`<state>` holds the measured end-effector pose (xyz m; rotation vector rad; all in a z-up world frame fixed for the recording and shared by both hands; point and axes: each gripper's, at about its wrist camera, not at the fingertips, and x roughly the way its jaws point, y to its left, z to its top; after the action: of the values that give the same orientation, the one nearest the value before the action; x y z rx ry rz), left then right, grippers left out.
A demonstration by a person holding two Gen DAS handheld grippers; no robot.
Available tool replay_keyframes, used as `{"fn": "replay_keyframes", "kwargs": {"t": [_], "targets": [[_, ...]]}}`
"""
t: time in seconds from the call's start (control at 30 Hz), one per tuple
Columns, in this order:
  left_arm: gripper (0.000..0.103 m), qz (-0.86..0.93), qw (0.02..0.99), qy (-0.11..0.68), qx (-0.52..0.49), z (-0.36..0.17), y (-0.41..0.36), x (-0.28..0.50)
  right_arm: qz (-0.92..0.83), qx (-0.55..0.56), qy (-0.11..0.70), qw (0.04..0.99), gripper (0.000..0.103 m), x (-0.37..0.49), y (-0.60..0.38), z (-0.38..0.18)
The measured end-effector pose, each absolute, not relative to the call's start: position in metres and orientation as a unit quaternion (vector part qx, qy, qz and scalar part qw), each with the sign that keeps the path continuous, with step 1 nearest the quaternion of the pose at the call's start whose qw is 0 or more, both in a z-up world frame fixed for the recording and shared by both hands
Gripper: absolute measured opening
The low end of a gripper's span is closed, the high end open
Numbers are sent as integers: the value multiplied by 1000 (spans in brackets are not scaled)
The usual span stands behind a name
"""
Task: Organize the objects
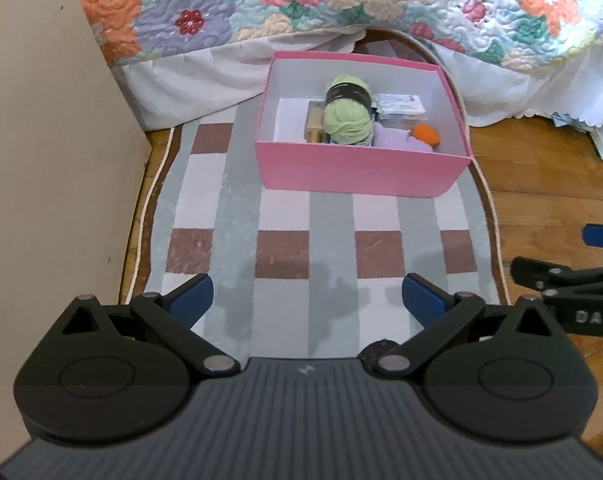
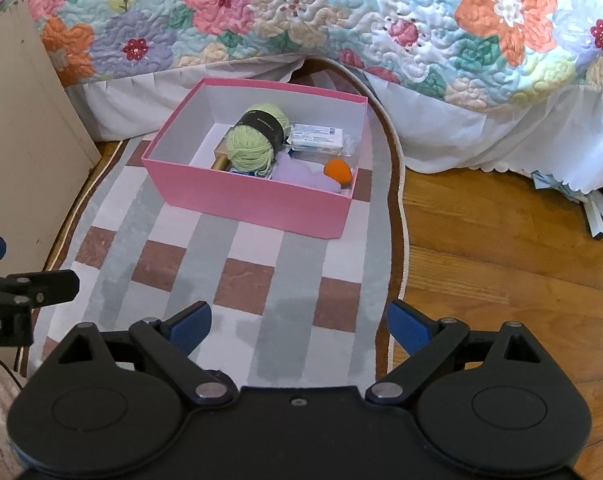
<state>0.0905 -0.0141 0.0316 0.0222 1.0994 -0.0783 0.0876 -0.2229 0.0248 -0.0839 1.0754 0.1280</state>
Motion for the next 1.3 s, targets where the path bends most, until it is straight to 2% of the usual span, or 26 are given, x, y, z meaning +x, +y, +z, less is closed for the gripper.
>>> {"fn": "replay_keyframes", "kwargs": {"t": [1.3], "targets": [[102, -7, 838, 545, 18, 19, -9, 91, 52, -33, 503, 862, 97, 81, -230, 29]]}}
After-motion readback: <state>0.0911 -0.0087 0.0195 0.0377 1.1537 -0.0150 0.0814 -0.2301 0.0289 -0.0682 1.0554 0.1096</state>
